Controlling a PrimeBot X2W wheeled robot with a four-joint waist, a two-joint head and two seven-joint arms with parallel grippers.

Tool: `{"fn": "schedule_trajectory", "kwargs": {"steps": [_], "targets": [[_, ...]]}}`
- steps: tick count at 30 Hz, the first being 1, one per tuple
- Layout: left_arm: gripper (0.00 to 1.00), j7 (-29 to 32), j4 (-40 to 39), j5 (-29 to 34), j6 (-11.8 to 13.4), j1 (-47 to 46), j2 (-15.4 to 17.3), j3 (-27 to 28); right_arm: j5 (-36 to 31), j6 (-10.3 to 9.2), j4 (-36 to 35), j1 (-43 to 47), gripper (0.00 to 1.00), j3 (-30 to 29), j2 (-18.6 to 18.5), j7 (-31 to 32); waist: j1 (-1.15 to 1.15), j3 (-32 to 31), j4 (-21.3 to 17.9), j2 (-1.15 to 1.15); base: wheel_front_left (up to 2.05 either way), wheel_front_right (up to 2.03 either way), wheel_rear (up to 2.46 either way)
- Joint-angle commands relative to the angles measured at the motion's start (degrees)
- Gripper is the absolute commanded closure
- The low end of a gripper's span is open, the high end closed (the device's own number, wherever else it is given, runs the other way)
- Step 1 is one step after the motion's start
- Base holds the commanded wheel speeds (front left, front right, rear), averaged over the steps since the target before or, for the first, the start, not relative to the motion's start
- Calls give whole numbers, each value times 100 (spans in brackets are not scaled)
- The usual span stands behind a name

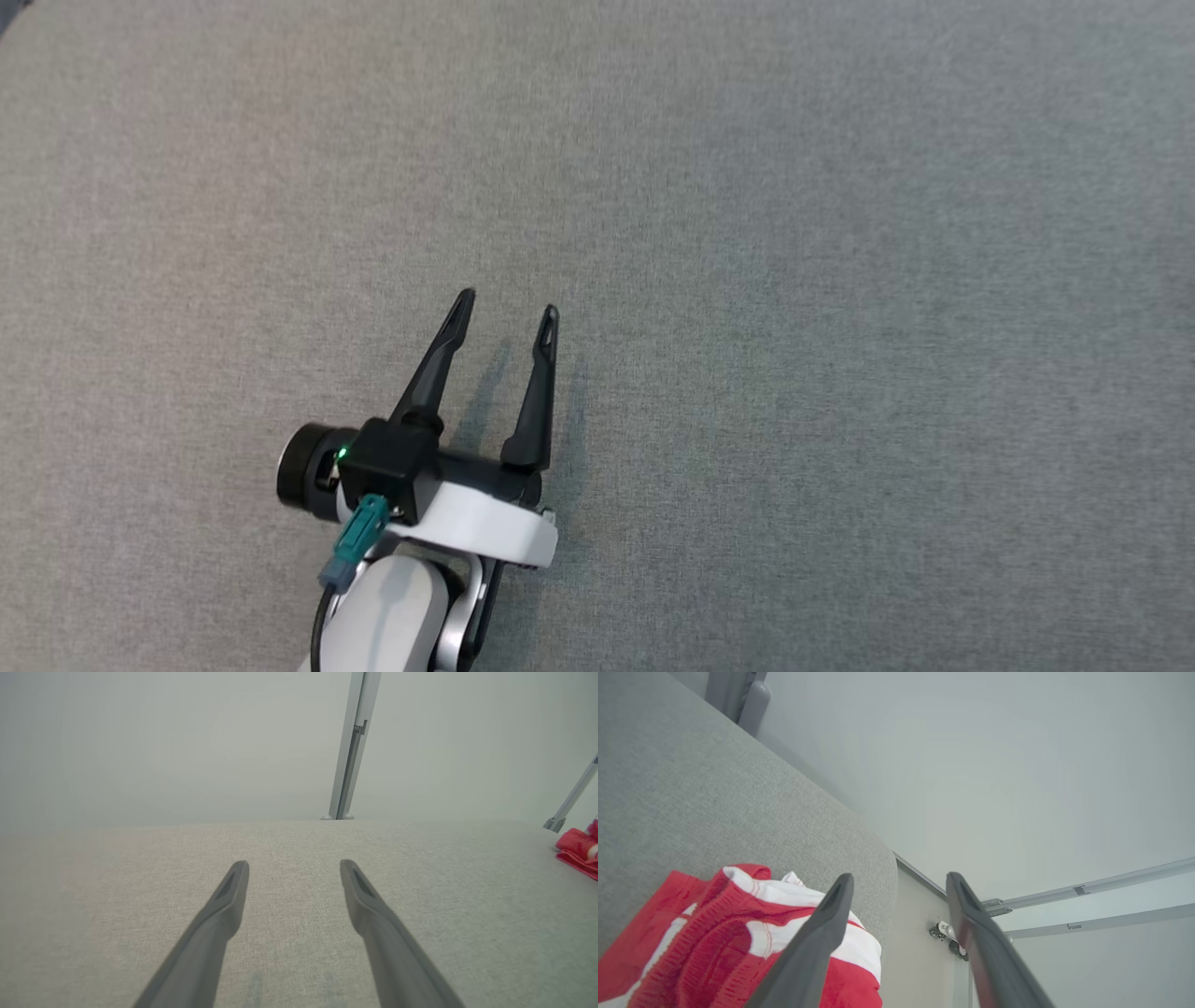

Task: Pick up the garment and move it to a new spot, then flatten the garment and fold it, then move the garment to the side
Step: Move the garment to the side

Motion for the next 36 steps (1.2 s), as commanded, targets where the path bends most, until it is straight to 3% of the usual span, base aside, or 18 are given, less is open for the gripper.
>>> {"fn": "schedule_trajectory", "kwargs": {"steps": [1,7,12,16,23,26,27,29,34,36], "targets": [[0,-24,10,60,-3,83,27,67,47,-2,20,-28,0,-50,136,-121,0,-265,-66,0,0,0,0],[0,-24,-10,270,-89,432,25,453,239,-2,5,69,0,-603,1259,-879,0,-800,-262,0,0,0,0],[0,-24,-149,323,-137,655,25,747,204,-2,-304,504,0,-1343,2231,-1127,0,-1183,-398,0,0,0,0],[0,-17,-328,339,-176,777,25,907,56,-2,-1053,1304,0,-2550,3016,-1135,0,-1398,-449,0,0,0,0],[0,-17,-409,321,-163,1020,23,984,-1171,-1,-2323,3078,0,-4282,4346,-1134,0,-1741,-403,0,0,0,0],[0,-17,-401,308,-146,1169,24,1018,-1875,-2,-2753,3774,0,-4523,4874,-1135,0,-1894,-392,0,0,0,0],[0,-17,-401,308,-146,1169,24,1018,-1875,-2,-2753,3774,0,-4523,4874,-1135,0,-1894,-392,0,0,0,0],[0,-17,-393,285,-134,1291,25,1035,-2113,-2,-2935,4156,0,-4605,5257,-1136,0,-1980,-392,0,0,0,0],[0,-16,-298,-4,-411,1535,22,1019,-2703,-2,-3052,4851,0,-4781,5877,-1135,0,-2112,-354,0,0,0,0],[0,-16,-243,2,-411,1647,29,1066,-2781,-2,-3059,5012,0,-4866,6057,-1135,0,-2138,-341,0,0,0,0]]}}
